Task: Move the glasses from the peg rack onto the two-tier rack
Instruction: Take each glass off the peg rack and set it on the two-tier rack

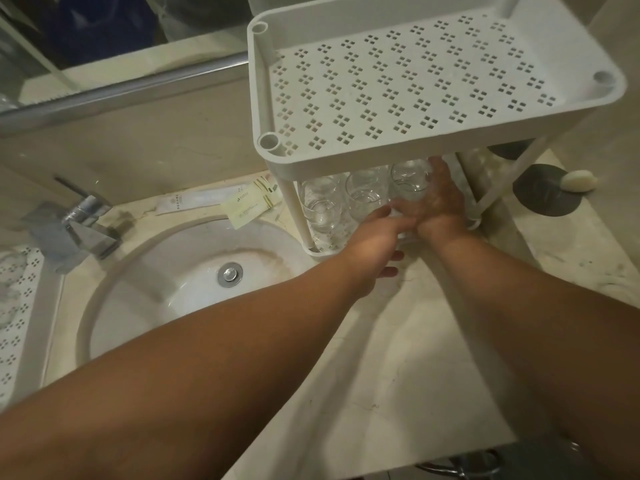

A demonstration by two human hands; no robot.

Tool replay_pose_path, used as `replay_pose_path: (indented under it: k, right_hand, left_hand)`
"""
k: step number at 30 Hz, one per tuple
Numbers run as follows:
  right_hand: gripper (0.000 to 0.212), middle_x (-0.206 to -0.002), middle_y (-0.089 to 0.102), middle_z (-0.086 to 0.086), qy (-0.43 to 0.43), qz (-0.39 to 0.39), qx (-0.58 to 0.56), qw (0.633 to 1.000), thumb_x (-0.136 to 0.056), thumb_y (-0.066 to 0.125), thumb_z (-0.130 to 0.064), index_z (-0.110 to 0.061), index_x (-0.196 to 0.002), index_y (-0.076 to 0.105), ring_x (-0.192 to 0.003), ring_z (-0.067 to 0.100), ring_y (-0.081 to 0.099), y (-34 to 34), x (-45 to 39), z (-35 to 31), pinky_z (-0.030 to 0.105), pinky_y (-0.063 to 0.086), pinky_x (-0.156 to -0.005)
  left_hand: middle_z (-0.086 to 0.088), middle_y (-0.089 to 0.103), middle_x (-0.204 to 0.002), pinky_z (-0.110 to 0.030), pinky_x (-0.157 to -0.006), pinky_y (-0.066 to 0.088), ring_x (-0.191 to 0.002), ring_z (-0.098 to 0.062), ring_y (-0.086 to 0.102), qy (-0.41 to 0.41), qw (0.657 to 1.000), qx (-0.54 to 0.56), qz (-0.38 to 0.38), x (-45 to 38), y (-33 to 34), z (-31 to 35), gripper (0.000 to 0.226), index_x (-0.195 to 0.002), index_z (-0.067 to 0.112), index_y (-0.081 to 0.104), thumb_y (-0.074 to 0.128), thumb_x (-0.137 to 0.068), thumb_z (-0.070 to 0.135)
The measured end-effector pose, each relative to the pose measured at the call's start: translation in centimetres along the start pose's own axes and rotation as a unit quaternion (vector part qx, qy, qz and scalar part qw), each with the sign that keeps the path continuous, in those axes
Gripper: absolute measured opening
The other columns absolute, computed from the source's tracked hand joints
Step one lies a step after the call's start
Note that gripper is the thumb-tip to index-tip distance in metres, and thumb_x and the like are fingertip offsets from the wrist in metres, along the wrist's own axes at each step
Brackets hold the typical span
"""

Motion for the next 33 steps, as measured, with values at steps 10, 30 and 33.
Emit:
replay_pose_path:
  k: [10,30,33]
  right_hand:
    - [0.102,-0.155,0.031,0.005,-0.006,-0.036,-0.054,0.998,-0.076,0.081,-0.015,-0.022,-0.154,0.017,-0.139,0.025,0.037,1.1,0.3,0.5,0.045,0.039,-0.109]
    - [0.051,-0.139,0.039,-0.006,-0.083,0.087,-0.149,0.981,-0.084,0.072,-0.01,-0.023,-0.128,0.049,-0.107,0.011,0.055,-3.5,14.0,-6.0,0.035,0.054,-0.091]
    - [0.049,-0.138,0.04,-0.004,-0.094,0.076,-0.165,0.979,-0.085,0.069,-0.008,-0.025,-0.126,0.049,-0.104,0.01,0.056,-2.3,16.3,-7.7,0.031,0.054,-0.088]
  left_hand:
    - [0.004,0.054,-0.117,-0.046,-0.096,0.053,-0.108,-0.027,0.064,-0.003,1.0,0.002,0.005,0.2,-0.5,-0.1,0.063,-0.152,0.035,0.035,0.06,-0.094,0.034]
    - [0.004,0.062,-0.113,-0.022,-0.066,0.045,-0.095,-0.018,0.068,0.136,0.986,-0.025,0.089,8.4,-6.4,1.1,0.056,-0.131,0.027,0.056,0.062,-0.076,0.032]
    - [0.004,0.061,-0.113,-0.024,-0.068,0.045,-0.092,-0.019,0.069,0.151,0.982,-0.004,0.116,10.4,-9.2,0.6,0.055,-0.127,0.029,0.058,0.059,-0.072,0.032]
Point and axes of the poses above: each hand's wrist, its own x-axis away from the middle knuckle, its own y-axis out of the palm, z = x × y, the point moved 10 cm from there along -x, towards the middle knuckle
